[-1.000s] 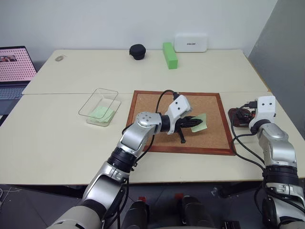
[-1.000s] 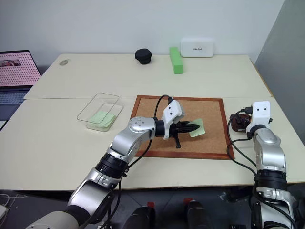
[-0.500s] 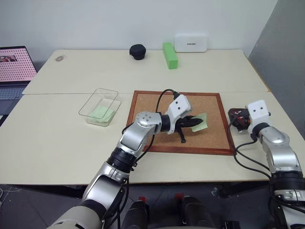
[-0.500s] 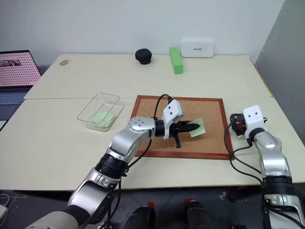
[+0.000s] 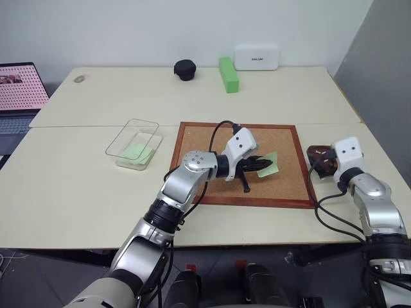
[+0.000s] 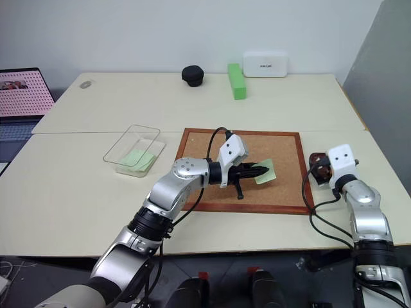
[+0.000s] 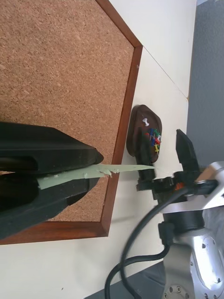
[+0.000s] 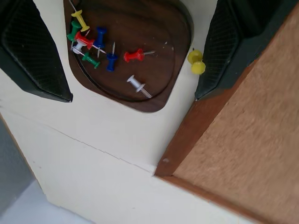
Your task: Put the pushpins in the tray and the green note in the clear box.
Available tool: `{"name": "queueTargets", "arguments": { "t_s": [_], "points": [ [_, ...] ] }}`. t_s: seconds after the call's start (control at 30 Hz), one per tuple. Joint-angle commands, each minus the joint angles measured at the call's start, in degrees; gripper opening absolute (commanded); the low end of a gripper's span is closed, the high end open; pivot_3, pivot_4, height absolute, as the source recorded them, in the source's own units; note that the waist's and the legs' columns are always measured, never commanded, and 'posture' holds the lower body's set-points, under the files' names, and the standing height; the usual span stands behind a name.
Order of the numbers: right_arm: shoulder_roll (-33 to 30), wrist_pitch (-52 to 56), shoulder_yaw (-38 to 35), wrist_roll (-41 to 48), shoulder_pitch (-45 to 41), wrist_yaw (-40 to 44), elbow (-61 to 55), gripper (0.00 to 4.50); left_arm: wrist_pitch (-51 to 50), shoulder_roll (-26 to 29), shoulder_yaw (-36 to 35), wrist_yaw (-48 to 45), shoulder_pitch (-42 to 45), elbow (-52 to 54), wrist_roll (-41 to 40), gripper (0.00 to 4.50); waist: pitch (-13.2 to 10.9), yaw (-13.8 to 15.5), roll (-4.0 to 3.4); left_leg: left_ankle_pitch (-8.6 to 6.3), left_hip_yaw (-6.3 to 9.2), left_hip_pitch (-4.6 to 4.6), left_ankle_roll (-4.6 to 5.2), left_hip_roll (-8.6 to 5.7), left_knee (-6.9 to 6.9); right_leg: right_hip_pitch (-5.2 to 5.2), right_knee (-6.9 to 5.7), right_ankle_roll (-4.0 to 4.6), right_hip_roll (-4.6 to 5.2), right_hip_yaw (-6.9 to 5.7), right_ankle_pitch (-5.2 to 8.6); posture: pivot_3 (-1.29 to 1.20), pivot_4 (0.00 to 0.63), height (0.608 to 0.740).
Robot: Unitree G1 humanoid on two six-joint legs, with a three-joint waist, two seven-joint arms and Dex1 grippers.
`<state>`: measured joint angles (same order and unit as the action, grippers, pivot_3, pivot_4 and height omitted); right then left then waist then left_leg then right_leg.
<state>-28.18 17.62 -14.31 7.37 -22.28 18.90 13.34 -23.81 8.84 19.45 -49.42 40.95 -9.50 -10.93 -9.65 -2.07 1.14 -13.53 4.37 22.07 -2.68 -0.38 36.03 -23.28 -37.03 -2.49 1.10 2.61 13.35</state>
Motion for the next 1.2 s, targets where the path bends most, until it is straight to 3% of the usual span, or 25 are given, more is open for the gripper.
{"name": "queueTargets", "arguments": {
  "t_s": [0.03,0.3,0.63,0.93,1.2],
  "points": [
    [3.4,9.4,-10.2,10.0,-5.3,-6.7,-2.5,4.46,-0.1,0.0,-0.6,-0.1,0.3,2.4,-0.3,0.00,0.0,0.1,-0.01,0.00,0.00,0.01,0.00,0.00,0.00,0.00,0.00,0.04,-0.01,0.00,-0.02,0.00,0.150,0.740],
    [7.0,18.7,-18.0,19.4,-8.9,-13.6,-3.4,4.46,-0.3,0.2,-0.4,-0.4,0.2,2.7,-0.3,0.00,0.0,0.2,-0.02,0.00,0.02,0.06,0.01,-0.02,-0.01,0.00,0.03,0.22,0.01,-0.03,-0.13,0.00,0.150,0.740],
    [4.2,15.1,-12.0,15.2,-6.1,-11.6,-4.7,4.46,-0.3,0.0,-0.5,-0.4,0.5,2.4,-0.3,0.00,0.0,0.0,-0.06,-0.01,0.00,0.04,0.02,-0.02,-0.01,0.00,0.01,-0.02,-0.01,-0.02,0.01,0.00,0.150,0.740],
    [6.9,17.9,-18.1,21.4,-9.3,-16.6,-2.4,4.46,-0.6,0.3,-0.4,-0.4,0.0,3.0,-0.4,0.00,0.0,0.1,-0.06,-0.01,0.01,0.05,0.02,-0.02,-0.01,0.00,0.01,-0.01,-0.01,-0.02,0.01,0.00,0.150,0.740],
    [6.7,18.9,-17.6,22.0,-8.8,-17.3,-3.5,4.46,-0.5,0.1,-0.2,-0.6,0.2,2.9,-0.4,0.00,0.0,0.1,-0.06,-0.01,0.00,0.04,0.03,-0.01,-0.01,0.00,0.01,-0.02,-0.01,-0.02,0.01,0.00,0.150,0.740]
  ]
}}
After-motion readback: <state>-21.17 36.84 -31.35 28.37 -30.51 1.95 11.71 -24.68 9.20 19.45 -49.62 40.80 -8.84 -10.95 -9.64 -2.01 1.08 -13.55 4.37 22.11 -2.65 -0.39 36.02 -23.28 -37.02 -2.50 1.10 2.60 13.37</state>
